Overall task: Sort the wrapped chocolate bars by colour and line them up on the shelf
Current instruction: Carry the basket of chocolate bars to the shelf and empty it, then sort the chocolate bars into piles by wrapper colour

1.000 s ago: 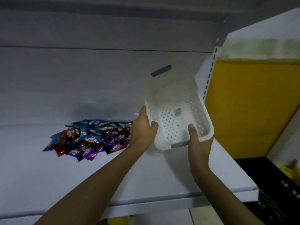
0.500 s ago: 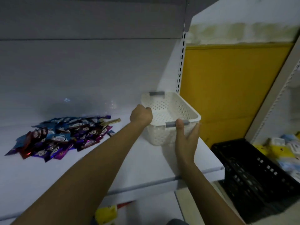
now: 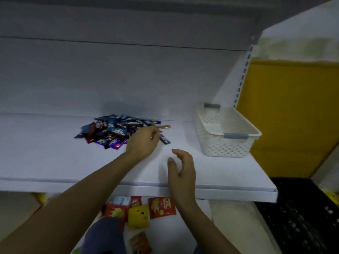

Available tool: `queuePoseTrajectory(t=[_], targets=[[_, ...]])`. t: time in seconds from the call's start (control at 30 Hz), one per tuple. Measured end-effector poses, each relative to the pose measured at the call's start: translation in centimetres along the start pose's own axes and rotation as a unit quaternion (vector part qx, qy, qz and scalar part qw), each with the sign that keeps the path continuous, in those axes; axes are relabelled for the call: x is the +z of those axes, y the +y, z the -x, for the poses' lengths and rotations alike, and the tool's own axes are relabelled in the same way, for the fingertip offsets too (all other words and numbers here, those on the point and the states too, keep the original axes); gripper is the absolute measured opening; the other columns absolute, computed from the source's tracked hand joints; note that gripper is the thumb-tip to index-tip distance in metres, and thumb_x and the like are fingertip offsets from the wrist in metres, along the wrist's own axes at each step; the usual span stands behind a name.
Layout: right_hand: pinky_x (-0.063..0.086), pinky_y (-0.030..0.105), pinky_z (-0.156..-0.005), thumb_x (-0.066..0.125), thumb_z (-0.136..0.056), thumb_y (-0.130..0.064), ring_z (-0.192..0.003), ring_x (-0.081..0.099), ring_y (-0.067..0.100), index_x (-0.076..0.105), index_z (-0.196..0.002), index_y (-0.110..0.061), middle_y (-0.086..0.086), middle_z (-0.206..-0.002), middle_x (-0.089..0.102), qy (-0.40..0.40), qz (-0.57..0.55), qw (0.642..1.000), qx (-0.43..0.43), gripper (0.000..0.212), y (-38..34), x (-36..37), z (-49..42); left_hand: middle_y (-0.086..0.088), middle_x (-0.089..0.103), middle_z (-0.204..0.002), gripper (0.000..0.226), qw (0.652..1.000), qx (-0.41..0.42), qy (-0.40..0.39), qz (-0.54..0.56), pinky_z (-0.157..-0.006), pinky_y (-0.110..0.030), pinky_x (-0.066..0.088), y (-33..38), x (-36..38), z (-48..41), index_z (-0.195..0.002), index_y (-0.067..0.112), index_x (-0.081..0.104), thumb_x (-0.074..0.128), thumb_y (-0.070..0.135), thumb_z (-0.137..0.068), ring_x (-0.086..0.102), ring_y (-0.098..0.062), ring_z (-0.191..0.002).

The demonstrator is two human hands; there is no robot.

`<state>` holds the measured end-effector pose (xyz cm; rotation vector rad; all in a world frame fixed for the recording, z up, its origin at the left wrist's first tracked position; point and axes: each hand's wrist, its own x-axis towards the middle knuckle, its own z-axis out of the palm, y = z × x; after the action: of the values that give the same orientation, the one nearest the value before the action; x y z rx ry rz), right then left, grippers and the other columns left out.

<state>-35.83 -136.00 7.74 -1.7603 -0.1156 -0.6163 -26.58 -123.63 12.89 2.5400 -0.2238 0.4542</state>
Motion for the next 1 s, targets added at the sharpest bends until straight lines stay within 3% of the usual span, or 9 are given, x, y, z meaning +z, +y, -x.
queuePoseTrajectory(t=[0.13,0.23,0.37,0.5,0.6,0.7,0.8,0.87,1.0], targets=[[0.027,0.001,-0.087,0.055,-0.093,-0.015,-0.112,0.045,0.007,0.052,-0.11,-0.025,-0.01,-0.112,0.049,-0.119,0.047,0.992,-0.011,0.02,-0.5,2.8,-1.6,-0.008,0.063,-0.112,0.025,0.998,-0.05,0.038,-0.017,-0.074,-0.032,0.047,-4.9,-3.1,3.2,-0.119,0.014,0.061,0.049,0.021,-0.098,0.059,-0.021,-0.091],[0.029,0.012,-0.089,0.055,-0.093,-0.019,-0.118,0.044,0.015,0.054,-0.119,-0.016,0.0,-0.123,0.05,-0.175,0.104,0.979,-0.021,0.027,-0.5,5.2,-3.9,-0.01,0.056,-0.124,0.032,0.995,-0.069,0.054,-0.039,-0.082,-0.036,0.045,-7.2,-5.1,5.4,-0.128,0.015,0.054,0.049,0.019,-0.097,0.057,-0.027,-0.104],[0.042,0.031,-0.096,0.057,-0.091,-0.023,-0.114,0.049,0.022,0.053,-0.123,-0.013,0.007,-0.125,0.05,-0.226,0.169,0.958,-0.055,0.033,-0.9,9.1,-7.0,-0.007,0.053,-0.131,0.036,0.991,-0.089,0.052,-0.082,-0.089,-0.036,0.042,-9.7,-6.7,7.3,-0.131,0.016,0.052,0.052,0.023,-0.096,0.051,-0.025,-0.116],[0.045,0.036,-0.094,0.057,-0.091,-0.026,-0.111,0.053,0.022,0.056,-0.119,-0.015,0.005,-0.12,0.057,-0.277,0.197,0.939,-0.057,0.03,0.4,12.5,-7.9,-0.013,0.059,-0.122,0.042,0.979,-0.049,0.014,-0.196,-0.084,-0.041,0.049,-12.8,-7.1,8.1,-0.126,0.012,0.057,0.047,0.031,-0.089,0.057,-0.035,-0.109],[0.041,0.039,-0.094,0.055,-0.09,-0.029,-0.108,0.052,0.023,0.061,-0.111,-0.017,0.005,-0.114,0.058,-0.281,0.289,0.91,-0.096,0.025,1.5,14.2,-8.3,-0.015,0.062,-0.123,0.053,0.969,0.017,-0.022,-0.244,-0.093,-0.052,0.045,-14.8,-7.2,7.5,-0.124,0.011,0.06,0.037,0.037,-0.084,0.06,-0.034,-0.112],[0.041,0.034,-0.087,0.057,-0.088,-0.032,-0.101,0.051,0.018,0.064,-0.104,-0.021,0.0,-0.108,0.058,-0.272,0.293,0.91,-0.106,0.021,1.8,14.4,-8.4,-0.012,0.05,-0.142,0.061,0.972,0.074,-0.075,-0.211,-0.112,-0.051,0.022,-15.7,-6.9,6.6,-0.137,0.015,0.051,0.031,0.038,-0.084,0.044,-0.031,-0.133],[0.04,0.029,-0.082,0.061,-0.087,-0.032,-0.096,0.05,0.014,0.065,-0.103,-0.02,-0.003,-0.103,0.058,-0.269,0.286,0.912,-0.116,0.021,1.9,14.2,-8.2,-0.007,0.032,-0.154,0.073,0.979,0.089,-0.106,-0.151,-0.117,-0.047,0.015,-15.9,-6.7,6.0,-0.148,0.021,0.034,0.021,0.048,-0.082,0.025,-0.026,-0.144],[0.042,0.029,-0.081,0.062,-0.087,-0.032,-0.094,0.052,0.013,0.065,-0.104,-0.018,-0.002,-0.102,0.059,-0.271,0.276,0.915,-0.116,0.022,1.9,14.0,-8.0,-0.003,0.024,-0.158,0.079,0.988,0.071,-0.1,-0.091,-0.119,-0.043,0.015,-16.4,-6.4,5.8,-0.15,0.025,0.027,0.017,0.056,-0.078,0.017,-0.021,-0.146],[0.044,0.028,-0.078,0.056,-0.085,-0.036,-0.091,0.055,0.014,0.064,-0.104,-0.017,-0.003,-0.099,0.061,-0.276,0.272,0.913,-0.132,0.029,1.9,13.8,-8.0,-0.009,0.039,-0.149,0.078,0.987,0.12,-0.034,-0.101,-0.108,-0.049,0.028,-18.2,-5.9,2.4,-0.142,0.02,0.042,0.035,0.064,-0.078,0.037,-0.03,-0.136]])
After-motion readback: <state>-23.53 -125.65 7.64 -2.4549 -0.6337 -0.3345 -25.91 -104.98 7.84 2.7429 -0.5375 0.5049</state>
